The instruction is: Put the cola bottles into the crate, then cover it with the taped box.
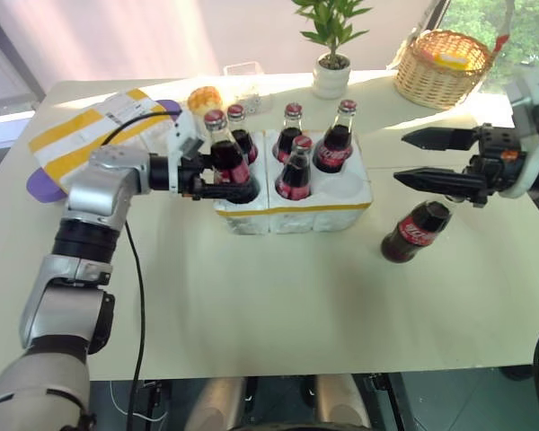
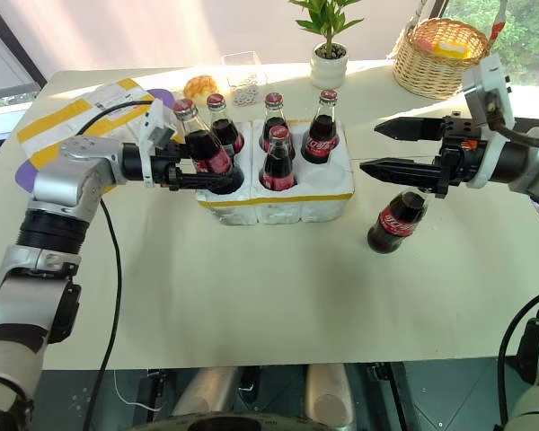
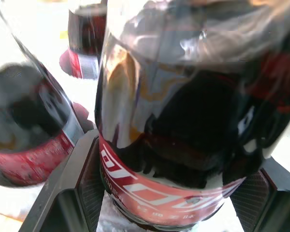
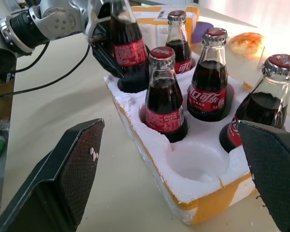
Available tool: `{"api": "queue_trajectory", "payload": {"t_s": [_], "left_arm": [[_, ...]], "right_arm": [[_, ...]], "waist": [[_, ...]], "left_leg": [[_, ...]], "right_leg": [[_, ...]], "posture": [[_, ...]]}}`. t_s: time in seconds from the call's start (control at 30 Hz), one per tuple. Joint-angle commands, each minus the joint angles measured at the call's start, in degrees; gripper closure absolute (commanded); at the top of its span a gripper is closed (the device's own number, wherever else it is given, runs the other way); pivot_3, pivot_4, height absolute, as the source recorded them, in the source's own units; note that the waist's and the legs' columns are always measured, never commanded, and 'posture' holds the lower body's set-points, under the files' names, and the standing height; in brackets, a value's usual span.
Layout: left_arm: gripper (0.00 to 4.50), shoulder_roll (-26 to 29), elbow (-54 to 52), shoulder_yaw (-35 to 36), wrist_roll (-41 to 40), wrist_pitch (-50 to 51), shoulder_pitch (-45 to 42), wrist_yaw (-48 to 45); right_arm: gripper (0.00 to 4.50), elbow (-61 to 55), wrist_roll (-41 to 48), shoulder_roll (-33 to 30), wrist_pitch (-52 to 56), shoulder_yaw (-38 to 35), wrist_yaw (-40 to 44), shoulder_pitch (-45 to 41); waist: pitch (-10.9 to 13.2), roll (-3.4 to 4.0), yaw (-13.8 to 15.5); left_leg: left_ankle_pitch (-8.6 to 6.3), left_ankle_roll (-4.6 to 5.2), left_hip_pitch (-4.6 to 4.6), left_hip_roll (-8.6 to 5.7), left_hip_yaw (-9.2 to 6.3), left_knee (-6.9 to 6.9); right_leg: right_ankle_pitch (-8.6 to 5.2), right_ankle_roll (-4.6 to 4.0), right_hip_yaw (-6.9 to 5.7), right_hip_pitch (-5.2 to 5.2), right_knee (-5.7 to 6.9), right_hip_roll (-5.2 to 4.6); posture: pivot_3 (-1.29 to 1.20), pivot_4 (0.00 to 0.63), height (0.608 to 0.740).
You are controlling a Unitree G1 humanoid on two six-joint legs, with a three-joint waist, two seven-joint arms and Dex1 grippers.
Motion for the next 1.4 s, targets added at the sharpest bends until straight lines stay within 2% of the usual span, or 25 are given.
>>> {"api": "queue_trajectory", "payload": {"t_s": [0.03,0.07,0.2,0.27,0.4,0.53,0.63,0.7,0.77,0.87,0.97,1.03,1.23,1.4], "left_arm": [[0.17,-0.53,0.64,0.17,1.64,-1.32,0.25,0.23],[0.04,-0.79,0.93,0.31,1.86,-1.25,0.18,0.46],[0.04,-0.28,-0.29,1.44,1.47,-0.29,0.0,0.34],[0.04,1.59,-3.59,3.21,-0.06,1.43,0.05,-0.12],[0.04,8.84,-13.62,9.49,-8.62,12.22,-0.39,-3.58],[0.04,18.78,-21.59,16.95,-20.39,25.49,-1.98,-8.25],[0.04,21.4,-24.24,18.08,-24.77,30.68,-2.69,-8.53],[0.04,22.27,-25.85,17.63,-25.79,31.86,-2.56,-8.9],[0.04,22.33,-27.94,15.37,-24.58,30.12,-0.96,-9.73],[0.04,21.81,-29.24,13.2,-23.49,28.33,0.45,-9.99],[0.04,21.08,-29.05,11.93,-22.88,26.78,0.75,-9.62],[0.04,21.02,-28.85,11.53,-22.8,26.36,0.64,-9.88],[0.04,20.74,-29.8,10.18,-22.43,25.53,1.23,-10.37],[0.04,20.17,-32.15,9.17,-22.29,24.85,2.53,-9.97]], "right_arm": [[0.0,-1.24,0.71,-0.85,-0.74,-1.48,-0.81,-1.07],[0.0,-0.85,0.55,-0.83,-0.87,-1.25,-1.04,-1.5],[0.0,0.99,-0.41,-1.05,-1.64,-0.63,-1.93,-3.74],[0.0,2.85,-0.89,-2.01,-2.2,-0.92,-2.21,-6.4],[0.0,8.47,0.32,-6.89,0.42,-4.51,-2.78,-12.66],[0.0,9.52,-0.83,-15.1,2.1,-13.09,-1.4,-5.39],[0.0,5.14,-1.77,-15.06,6.03,-24.14,-2.0,6.55],[0.0,1.25,-2.03,-13.55,9.31,-31.56,-2.52,14.79],[0.0,-7.62,-0.51,-6.94,13.09,-39.74,-4.67,24.73],[0.0,-19.04,0.96,2.27,13.24,-44.74,-8.44,35.03],[0.0,-30.57,3.83,12.94,13.16,-44.65,-14.33,42.95],[0.0,-35.04,6.19,17.07,13.33,-44.41,-18.07,45.36],[0.0,-38.77,8.3,23.87,10.89,-37.35,-28.47,46.82],[0.0,-34.78,5.13,25.96,6.82,-30.64,-34.27,46.09]], "waist": [[0.0,0.0,0.13],[-0.02,0.01,0.17],[-0.02,0.0,0.16],[-0.02,0.0,0.05],[0.02,0.03,-0.03],[0.02,0.02,0.37],[-0.05,0.03,0.57],[-0.06,0.01,0.97],[-0.07,-0.01,1.33],[-0.09,0.01,1.58],[-0.11,0.05,1.4],[-0.11,0.07,1.27],[-0.16,-0.02,1.49],[-0.16,-0.03,1.52]], "left_leg": [[0.0,0.0,0.0,0.0,0.0,0.0],[0.0,0.0,0.0,0.0,0.0,0.02],[-0.01,0.02,0.03,-0.01,0.0,0.07],[-0.02,0.04,0.04,-0.01,0.0,0.07],[0.0,0.0,-0.06,0.0,0.0,0.01],[-0.03,0.04,-0.08,0.05,-0.05,-0.11],[-0.21,0.32,0.03,-0.06,-0.04,-0.03],[-0.33,0.53,0.07,-0.11,-0.04,0.1],[-0.27,0.49,0.13,-0.12,0.0,0.11],[-0.21,0.36,0.64,0.15,-0.06,-0.02],[-0.22,0.35,0.82,0.16,-0.02,-0.05],[-0.23,0.34,0.94,0.22,-0.02,-0.11],[-0.24,0.36,0.94,0.21,0.1,-0.12],[-0.25,0.38,0.94,0.17,0.1,-0.12]], "right_leg": [[0.0,0.0,0.0,0.0,0.0,0.0],[0.0,0.0,-0.01,0.01,0.0,0.0],[0.02,0.01,0.0,0.07,0.0,-0.01],[0.02,0.01,0.0,0.08,0.0,-0.01],[0.02,0.01,0.01,-0.08,0.04,0.0],[0.0,-0.01,-0.01,-0.1,-0.05,0.05],[-0.01,-0.01,-0.01,0.13,-0.13,0.0],[-0.01,0.02,0.02,0.27,-0.17,-0.02],[0.04,0.1,0.09,0.27,-0.08,-0.02],[0.03,0.07,0.15,0.67,-0.05,0.06],[0.01,0.06,0.22,0.81,-0.08,0.06],[0.0,0.06,0.23,0.93,-0.15,0.09],[0.0,0.06,0.33,0.89,-0.17,0.08],[0.0,0.06,0.33,0.9,-0.21,0.05]], "posture": [[0.0,0.15,0.74],[0.0,0.15,0.74],[0.0,0.15,0.74],[0.0,0.15,0.74],[0.0,0.15,0.74],[0.0,0.15,0.74],[0.0,0.15,0.74],[0.0,0.15,0.74],[0.0,0.15,0.74],[0.0,0.15,0.74],[0.0,0.15,0.74],[0.0,0.15,0.74],[0.0,0.15,0.74],[0.0,0.15,0.74]]}}
